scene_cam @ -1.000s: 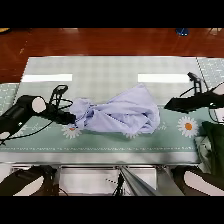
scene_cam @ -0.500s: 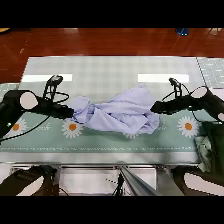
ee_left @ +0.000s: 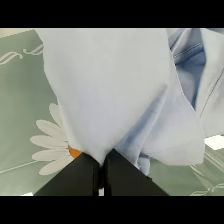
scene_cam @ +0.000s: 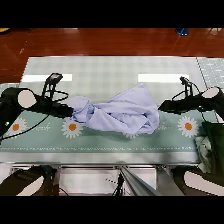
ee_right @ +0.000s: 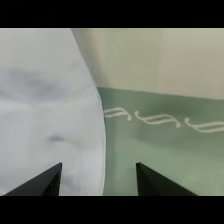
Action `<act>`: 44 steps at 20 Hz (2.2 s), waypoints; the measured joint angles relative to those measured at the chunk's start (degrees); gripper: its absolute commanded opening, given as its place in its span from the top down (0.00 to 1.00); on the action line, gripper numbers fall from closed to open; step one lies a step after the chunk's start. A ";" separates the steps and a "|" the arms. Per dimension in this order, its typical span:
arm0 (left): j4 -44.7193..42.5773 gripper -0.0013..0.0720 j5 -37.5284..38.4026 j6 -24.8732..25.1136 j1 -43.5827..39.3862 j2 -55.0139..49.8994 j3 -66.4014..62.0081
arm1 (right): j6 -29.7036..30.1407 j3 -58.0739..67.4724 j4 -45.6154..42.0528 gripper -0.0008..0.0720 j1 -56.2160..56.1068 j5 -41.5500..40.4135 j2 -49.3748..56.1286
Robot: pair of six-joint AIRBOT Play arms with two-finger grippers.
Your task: Fold the shirts.
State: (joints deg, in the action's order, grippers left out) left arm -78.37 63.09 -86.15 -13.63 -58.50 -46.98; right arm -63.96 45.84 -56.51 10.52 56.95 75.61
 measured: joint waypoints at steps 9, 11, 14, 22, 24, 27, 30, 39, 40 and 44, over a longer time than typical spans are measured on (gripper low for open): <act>-0.02 0.95 -0.22 -0.02 0.00 0.02 -1.09 | 3.15 0.63 7.13 0.97 -7.61 -1.86 6.10; -0.07 0.95 -0.44 0.00 0.00 0.13 -3.61 | 3.37 2.29 8.11 0.97 -7.28 -1.25 4.70; -0.20 0.95 -0.63 0.00 0.00 0.83 -11.32 | 3.52 6.80 8.70 0.97 -4.66 1.53 -1.18; -3.06 0.95 -0.11 0.02 0.00 4.00 -43.28 | 0.44 24.79 5.09 0.98 4.87 3.74 -22.60; -5.99 0.95 1.68 0.02 0.00 5.01 -49.13 | -2.23 28.87 1.57 0.98 6.01 3.85 -26.38; -9.90 0.95 6.97 0.02 0.00 7.37 -54.29 | -6.58 33.86 -3.98 0.98 6.80 4.48 -30.73; -9.77 0.95 11.91 0.02 0.00 10.36 -56.11 | -9.57 37.75 -6.14 0.98 7.08 7.76 -33.86; -4.13 0.95 29.40 -4.17 0.00 18.51 -56.85 | -14.36 44.00 -13.92 0.98 6.69 31.17 -38.34; -3.85 0.95 32.39 -4.74 0.00 18.23 -56.30 | -14.53 44.11 -16.02 0.98 5.86 34.14 -37.66; -3.65 0.95 38.21 -4.85 0.00 14.97 -50.82 | -14.75 41.77 -24.15 0.98 -1.46 41.38 -31.52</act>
State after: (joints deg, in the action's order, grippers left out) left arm -82.02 101.30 -91.00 -13.63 -43.53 -97.80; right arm -78.72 87.61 -80.66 9.06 98.32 44.10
